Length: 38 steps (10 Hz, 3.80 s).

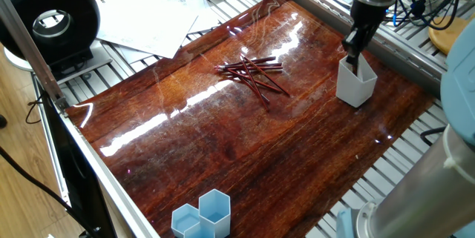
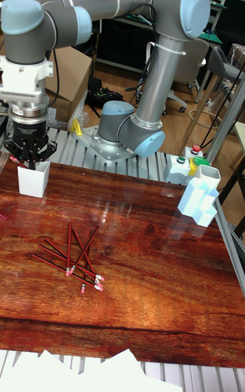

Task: Put the pen into the pen holder

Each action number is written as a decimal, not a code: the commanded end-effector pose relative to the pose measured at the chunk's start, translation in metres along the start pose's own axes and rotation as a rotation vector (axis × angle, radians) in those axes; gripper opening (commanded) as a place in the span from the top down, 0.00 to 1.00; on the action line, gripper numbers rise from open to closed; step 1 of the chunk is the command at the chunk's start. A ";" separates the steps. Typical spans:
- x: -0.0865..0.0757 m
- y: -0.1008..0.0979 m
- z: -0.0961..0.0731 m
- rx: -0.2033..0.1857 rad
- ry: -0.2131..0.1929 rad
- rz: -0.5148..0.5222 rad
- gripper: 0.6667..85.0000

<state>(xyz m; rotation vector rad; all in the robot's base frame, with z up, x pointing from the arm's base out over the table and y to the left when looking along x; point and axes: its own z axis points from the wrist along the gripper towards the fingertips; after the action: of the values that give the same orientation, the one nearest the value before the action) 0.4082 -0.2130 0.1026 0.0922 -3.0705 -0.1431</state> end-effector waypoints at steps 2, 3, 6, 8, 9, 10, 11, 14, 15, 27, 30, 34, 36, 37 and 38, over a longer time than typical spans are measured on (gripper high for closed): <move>0.007 0.013 -0.013 -0.004 0.023 0.043 1.00; 0.018 0.015 -0.015 -0.011 0.058 0.061 1.00; 0.041 0.023 -0.016 -0.048 0.125 0.082 1.00; 0.048 0.031 -0.007 -0.080 0.141 0.090 1.00; 0.050 0.036 0.001 -0.097 0.138 0.093 1.00; 0.051 0.037 0.014 -0.109 0.119 0.085 1.00; 0.051 0.031 0.021 -0.092 0.114 0.078 1.00; 0.040 0.025 0.032 -0.098 0.066 0.027 1.00; 0.033 0.019 0.034 -0.080 0.046 0.013 1.00; 0.008 -0.010 0.006 0.079 -0.022 0.036 1.00; 0.011 -0.019 0.002 0.109 -0.016 0.032 1.00; 0.008 0.000 -0.003 0.081 -0.013 0.060 1.00; -0.004 0.006 -0.012 0.069 -0.016 0.055 1.00; -0.009 0.010 -0.017 0.061 -0.011 0.054 1.00; -0.013 0.015 -0.022 0.057 -0.007 0.054 1.00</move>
<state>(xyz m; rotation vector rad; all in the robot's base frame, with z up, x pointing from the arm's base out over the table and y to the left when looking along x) 0.4094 -0.2102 0.1135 0.0179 -3.0784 -0.0219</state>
